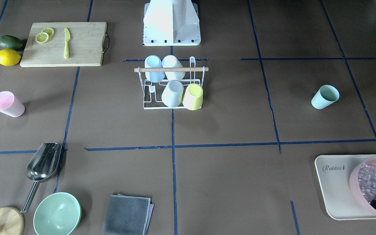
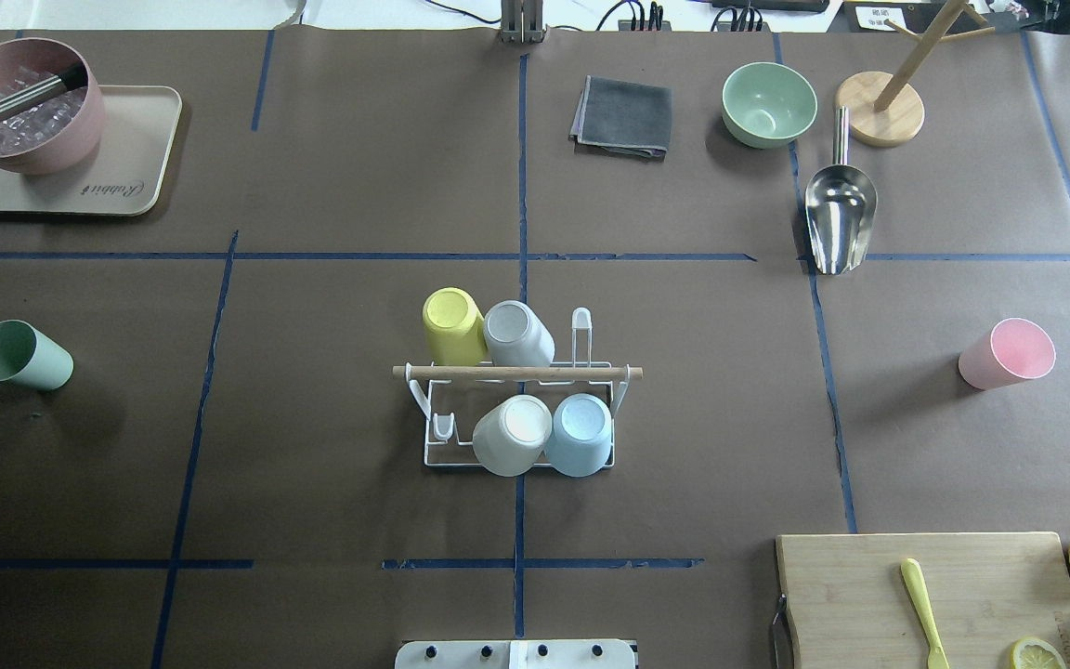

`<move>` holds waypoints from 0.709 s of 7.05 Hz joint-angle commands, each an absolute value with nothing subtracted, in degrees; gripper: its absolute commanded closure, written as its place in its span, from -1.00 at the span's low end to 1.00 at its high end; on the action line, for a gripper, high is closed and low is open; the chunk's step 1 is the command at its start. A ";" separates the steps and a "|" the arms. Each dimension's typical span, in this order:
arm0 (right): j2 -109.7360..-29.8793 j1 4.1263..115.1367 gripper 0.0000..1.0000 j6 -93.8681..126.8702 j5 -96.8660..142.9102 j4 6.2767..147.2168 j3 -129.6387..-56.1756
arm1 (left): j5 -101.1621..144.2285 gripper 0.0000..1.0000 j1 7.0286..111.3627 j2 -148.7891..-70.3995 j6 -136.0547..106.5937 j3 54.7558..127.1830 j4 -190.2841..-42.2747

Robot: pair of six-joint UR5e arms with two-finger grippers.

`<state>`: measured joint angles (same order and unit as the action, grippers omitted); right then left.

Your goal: Place cup on cup holder

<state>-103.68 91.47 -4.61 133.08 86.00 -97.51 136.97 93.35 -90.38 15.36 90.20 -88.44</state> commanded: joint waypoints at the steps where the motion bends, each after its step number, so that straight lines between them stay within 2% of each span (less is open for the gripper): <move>1: -102.14 90.36 -1.00 -4.04 133.42 90.14 -99.66 | 137.11 -1.00 93.43 -90.53 15.38 90.26 -88.42; 3: -94.87 84.24 -1.00 -4.22 132.90 102.95 -100.89 | 137.81 -1.00 93.69 -91.93 15.38 91.22 -88.33; 5: -91.85 83.67 -1.00 -4.49 132.54 108.27 -100.90 | 137.20 -1.00 94.04 -87.75 14.51 101.12 -86.58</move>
<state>-93.66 84.44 -4.57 132.79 104.84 -100.70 137.48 93.90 -90.35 15.02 95.95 -87.59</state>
